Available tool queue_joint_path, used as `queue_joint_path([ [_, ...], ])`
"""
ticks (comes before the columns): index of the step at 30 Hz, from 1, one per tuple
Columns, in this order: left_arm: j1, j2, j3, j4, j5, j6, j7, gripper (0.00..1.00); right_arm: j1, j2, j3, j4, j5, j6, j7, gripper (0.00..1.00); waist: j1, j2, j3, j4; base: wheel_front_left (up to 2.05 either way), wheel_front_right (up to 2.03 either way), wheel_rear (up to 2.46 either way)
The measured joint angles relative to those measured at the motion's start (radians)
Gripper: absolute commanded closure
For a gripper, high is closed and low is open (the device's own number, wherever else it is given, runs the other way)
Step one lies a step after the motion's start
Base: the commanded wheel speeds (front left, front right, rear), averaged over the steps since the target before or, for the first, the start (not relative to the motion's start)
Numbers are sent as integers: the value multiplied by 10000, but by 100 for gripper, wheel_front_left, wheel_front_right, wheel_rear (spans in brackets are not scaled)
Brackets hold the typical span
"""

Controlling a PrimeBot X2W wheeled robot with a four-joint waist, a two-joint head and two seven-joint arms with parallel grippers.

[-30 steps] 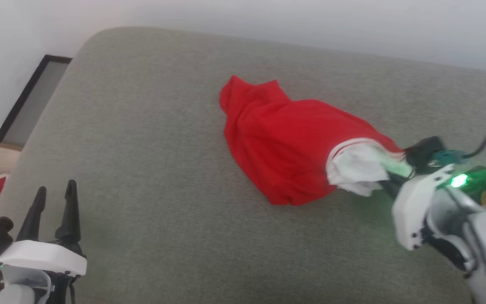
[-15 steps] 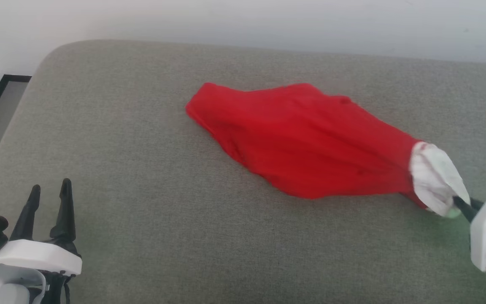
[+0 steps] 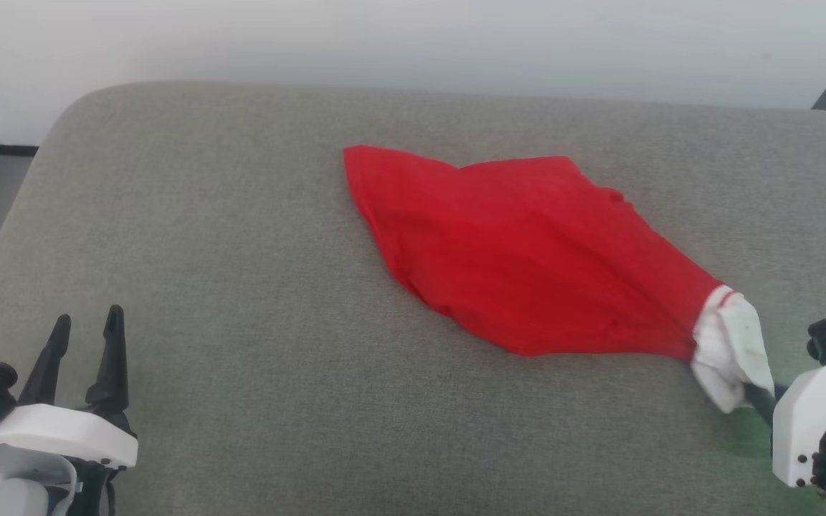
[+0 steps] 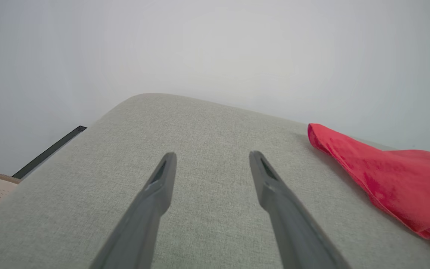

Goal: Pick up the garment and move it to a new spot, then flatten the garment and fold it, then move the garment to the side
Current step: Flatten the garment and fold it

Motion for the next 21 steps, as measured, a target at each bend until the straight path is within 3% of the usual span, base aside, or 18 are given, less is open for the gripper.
queue_joint_path([
  [9, -44, 412, -86, -242, -23, -19, 293, 0, -263, 194, 17, -244, 224, 0, -560, 0, 0, 0, -350, -407, 0, 0, 0],
  [15, -238, 876, -318, -823, -73, -31, 1149, 0, -279, 575, -174, -1143, 65, 0, -752, 0, 0, 0, -521, -982, 0, 0, 0],
  [21, -854, 1285, -554, -1335, -226, -33, 2128, 0, -500, 1089, -173, -1900, -362, 0, -1709, 0, 0, 0, -494, -1587, 0, 0, 0],
])
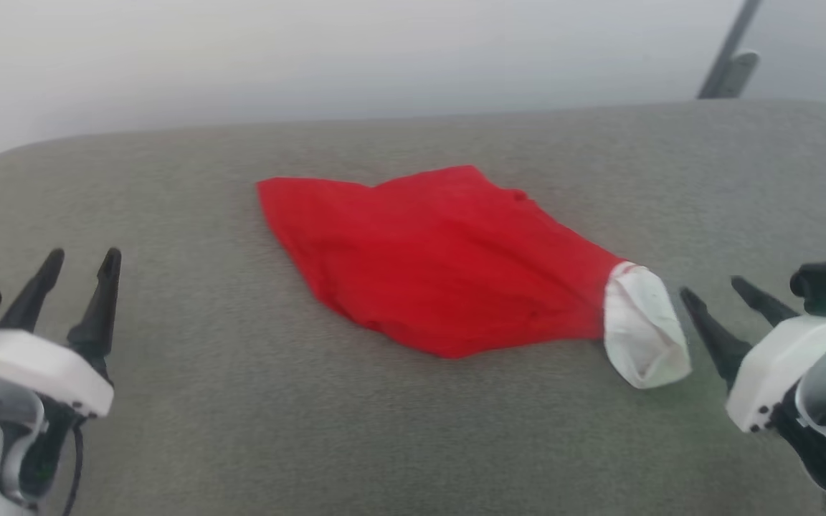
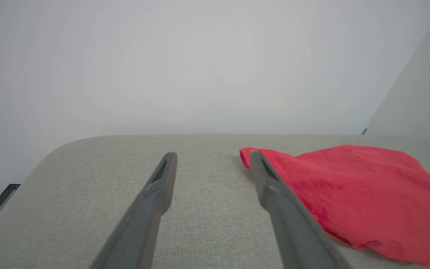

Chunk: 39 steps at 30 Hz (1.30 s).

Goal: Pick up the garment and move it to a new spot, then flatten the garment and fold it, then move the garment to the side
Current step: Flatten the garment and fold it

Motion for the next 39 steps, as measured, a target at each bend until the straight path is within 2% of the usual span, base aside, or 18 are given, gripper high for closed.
queue_joint_path([
  [8, -1274, 416, -686, -104, -211, -15, 1597, 0, -530, 773, -38, 44, -871, 0, -2234, 0, 0, 0, 278, -848, 0, 0, 0],
  [18, -3452, 780, -1906, 654, -539, -42, 4080, 0, -1398, 1708, 23, 828, -1778, 0, -4232, 0, 0, 0, 989, -1803, 0, 0, 0],
  [23, -4242, 830, -2516, 1356, -462, -42, 5331, 0, -1682, 2069, 138, 1323, -1833, 0, -4644, 0, 0, 0, 1440, -2145, 0, 0, 0],
  [28, -4907, 725, -2928, 2272, -376, 176, 6516, 0, -1986, 2213, 334, 1630, -1804, 0, -4926, 0, 0, 0, 1921, -2414, 0, 0, 0],
  [31, -5169, 675, -3168, 2907, -272, 454, 7240, 0, -2095, 2293, 422, 1730, -1772, 0, -5024, 0, 0, 0, 2193, -2555, 0, 0, 0],
  [39, -5944, 453, -3375, 4029, -174, 736, 7900, 0, -2428, 2349, 706, 1935, -1701, 0, -5166, 0, 0, 0, 2755, -2815, 0, 0, 0],
])
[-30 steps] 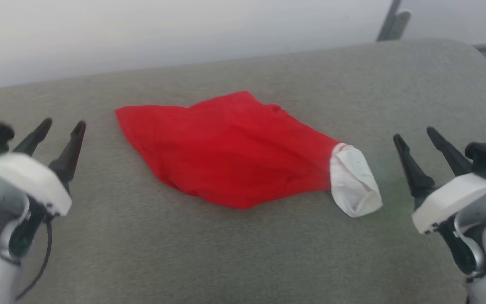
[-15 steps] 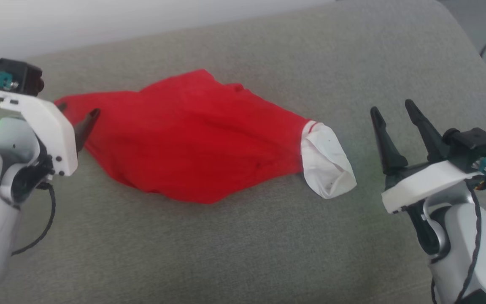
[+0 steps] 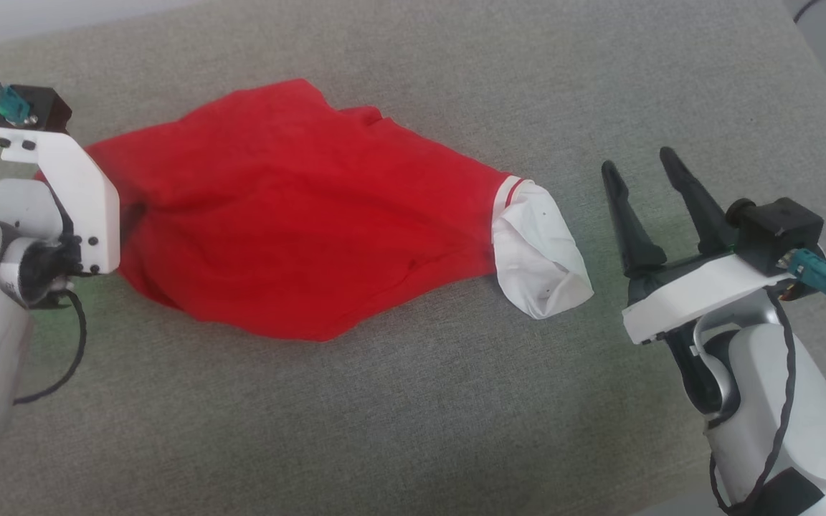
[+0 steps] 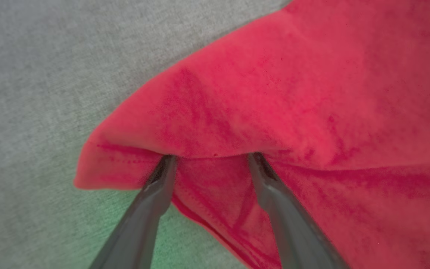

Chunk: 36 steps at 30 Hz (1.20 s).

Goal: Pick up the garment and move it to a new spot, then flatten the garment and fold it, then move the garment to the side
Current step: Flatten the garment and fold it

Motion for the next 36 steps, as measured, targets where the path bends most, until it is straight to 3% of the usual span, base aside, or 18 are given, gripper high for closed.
queue_joint_path([
  [3, -190, -63, -31, 320, 8, -29, -8, 0, -54, 0, 50, 44, 27, 0, -23, 0, -1, 0, 115, -36, 0, 0, 0],
  [4, -256, -81, -42, 418, 6, -79, -12, 8, -64, -2, 52, 69, 29, 0, -25, 0, 0, 1, 139, -34, 0, 0, 0],
  [5, -292, -111, -52, 483, 2, -111, -77, 100, -81, -10, 52, 82, 35, 0, -31, 0, 0, 1, 157, -21, 0, 0, 0],
  [17, -587, -393, -385, 725, -176, -556, -483, 100, -82, -309, -412, 224, 23, 0, -100, 0, 0, 0, -48, 664, 0, 0, 0],
  [26, 344, -31, -548, -738, -570, -685, -56, 100, 251, -433, -805, 50, -115, 0, 150, 0, 0, 0, -620, 1619, 0, 0, 0],
  [31, 1498, 324, -483, -2065, -934, -357, 485, 100, 442, -470, -941, -27, -155, 0, 330, 0, 0, 0, -927, 2110, 0, 0, 0],
  [36, 2874, 686, -353, -3442, -1337, 240, 1175, 100, 523, -489, -1024, -157, -215, 0, 424, 0, 0, 0, -1176, 2503, 0, 0, 0],
])
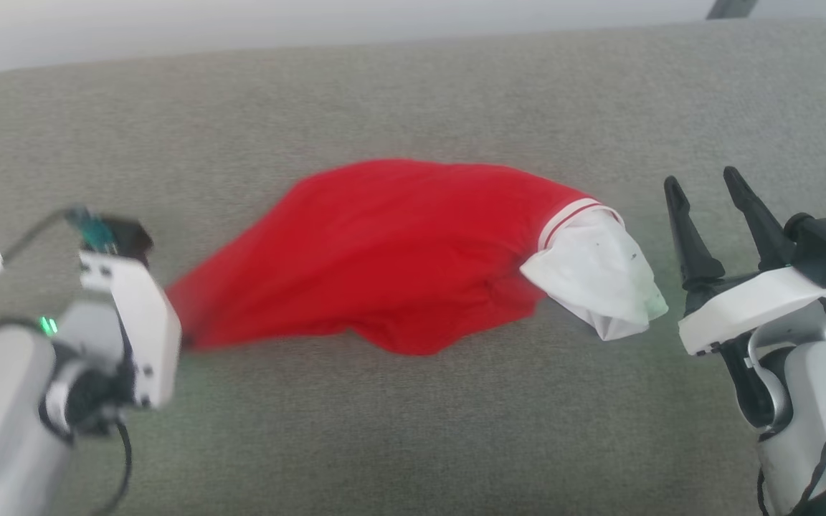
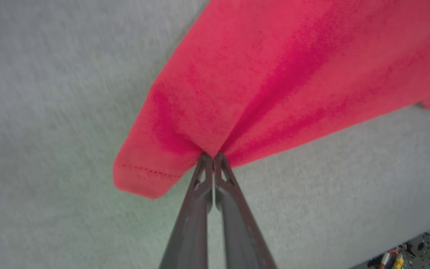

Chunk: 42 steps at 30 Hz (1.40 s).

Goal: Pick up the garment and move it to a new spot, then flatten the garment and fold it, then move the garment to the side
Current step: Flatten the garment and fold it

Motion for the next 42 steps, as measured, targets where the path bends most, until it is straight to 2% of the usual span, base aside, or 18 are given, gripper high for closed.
queue_joint_path([
  [9, 2428, 380, -81, -2021, -731, 1143, 1187, 100, 107, -29, -81, -144, -10, 0, 186, 0, 0, 0, -229, 359, 0, 0, 0],
  [16, 2981, 433, -86, -2311, -775, 1450, 1193, 100, 108, 35, -21, -153, -2, 0, 217, 0, 0, 0, -289, 287, 0, 0, 0],
  [18, 3001, 453, -86, -2345, -729, 1400, 978, 24, 123, 48, 21, -130, 21, 0, 215, 0, 0, 0, -326, 224, 0, 0, 0],
  [19, 3001, 468, -88, -2362, -711, 1398, 934, 0, 142, 44, 23, -117, 63, 0, 213, 0, 0, 0, -347, 189, 0, 0, 0],
  [27, 2551, 836, 274, -2872, -453, 1689, 959, 0, 309, 40, 77, 59, 107, 0, 102, 0, 0, 0, -630, -88, 0, 0, 0],
  [32, 1926, 1089, 447, -3323, -420, 1709, 1149, 0, 397, 90, 140, 155, 115, 0, 40, 0, 0, 0, -823, -347, 0, 0, 0],
  [38, 480, 811, 537, -3112, -332, 1599, 1122, 0, 390, 146, 353, 234, 173, 0, -19, 0, 0, 0, -927, -769, 0, 0, 0],
  [42, -543, 527, 259, -2288, -117, 1189, 1005, 0, 228, 199, 520, 301, 221, 0, -96, 0, 0, 0, -872, -1158, 0, 0, 0],
])
